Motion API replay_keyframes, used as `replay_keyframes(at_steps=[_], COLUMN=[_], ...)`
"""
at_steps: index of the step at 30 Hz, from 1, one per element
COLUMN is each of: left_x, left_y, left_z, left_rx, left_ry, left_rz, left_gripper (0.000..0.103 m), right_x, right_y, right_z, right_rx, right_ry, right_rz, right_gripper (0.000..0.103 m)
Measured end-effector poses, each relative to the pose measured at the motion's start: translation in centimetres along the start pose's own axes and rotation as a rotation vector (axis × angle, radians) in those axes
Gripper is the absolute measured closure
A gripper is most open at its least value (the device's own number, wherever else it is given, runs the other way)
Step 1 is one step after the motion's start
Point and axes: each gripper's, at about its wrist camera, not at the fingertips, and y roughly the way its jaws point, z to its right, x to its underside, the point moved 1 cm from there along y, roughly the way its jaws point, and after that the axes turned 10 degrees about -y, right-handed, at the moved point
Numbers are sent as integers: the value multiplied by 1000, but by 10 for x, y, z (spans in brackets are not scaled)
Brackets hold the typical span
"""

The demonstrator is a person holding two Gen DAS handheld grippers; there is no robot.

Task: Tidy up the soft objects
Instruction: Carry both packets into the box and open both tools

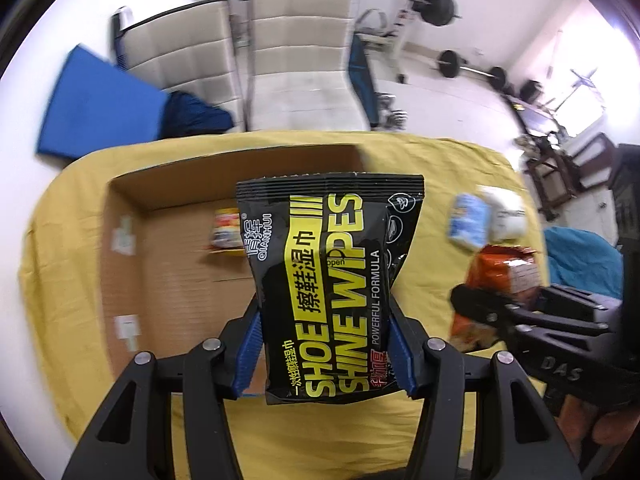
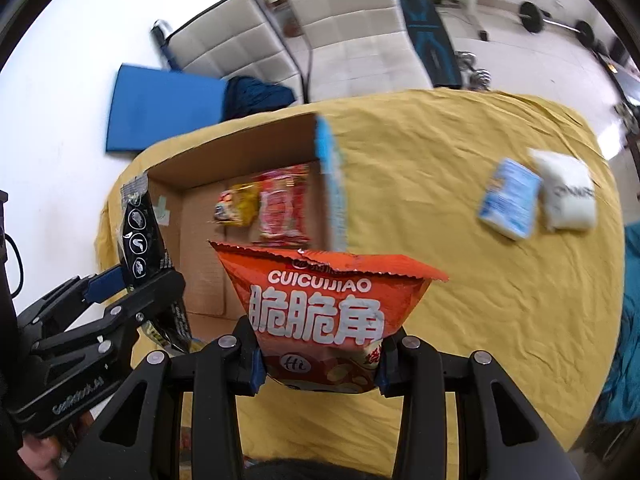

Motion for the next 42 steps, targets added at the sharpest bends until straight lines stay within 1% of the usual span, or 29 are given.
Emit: replay_keyframes(at_steps=[4, 9, 14, 19, 24, 28, 32, 35, 38, 42], left_x=[-3, -8, -15, -24, -37, -45, -49, -48, -45, -48], left_y=[13, 43, 82, 125, 151, 167, 172, 172, 170, 172], left_z=[-50, -104, -134, -151, -152, -147, -146, -148, -148, -153], left_rx=[-65, -97, -134, -170, -185, -198, -218, -216, -211, -219], left_ry=[-44, -115, -156, -153, -126, -103, -99, -112, -119, -117], left_rz=[-15, -64, -115, -174, -206, -230, -231, -239, -244, -229], left_gripper=[51, 51, 51, 51, 51, 49, 49, 49, 49, 49], right_x=[-19, -31, -28, -22, -15, -11, -6, -4, -7, -10], right_y=[39, 105, 156, 193, 214, 221, 223, 222, 219, 216], right_z=[-33, -53, -58, -59, -61, -63, -64, -65, -69, -78], right_rx=[13, 40, 83, 117, 146, 162, 156, 163, 169, 159], right_ry=[-43, -54, -62, -63, -80, -89, -86, -93, -93, -90], right_rz=[-47, -139, -207, -261, -294, -312, -325, -317, -317, -316], right_gripper=[61, 61, 61, 61, 61, 61, 61, 60, 57, 47])
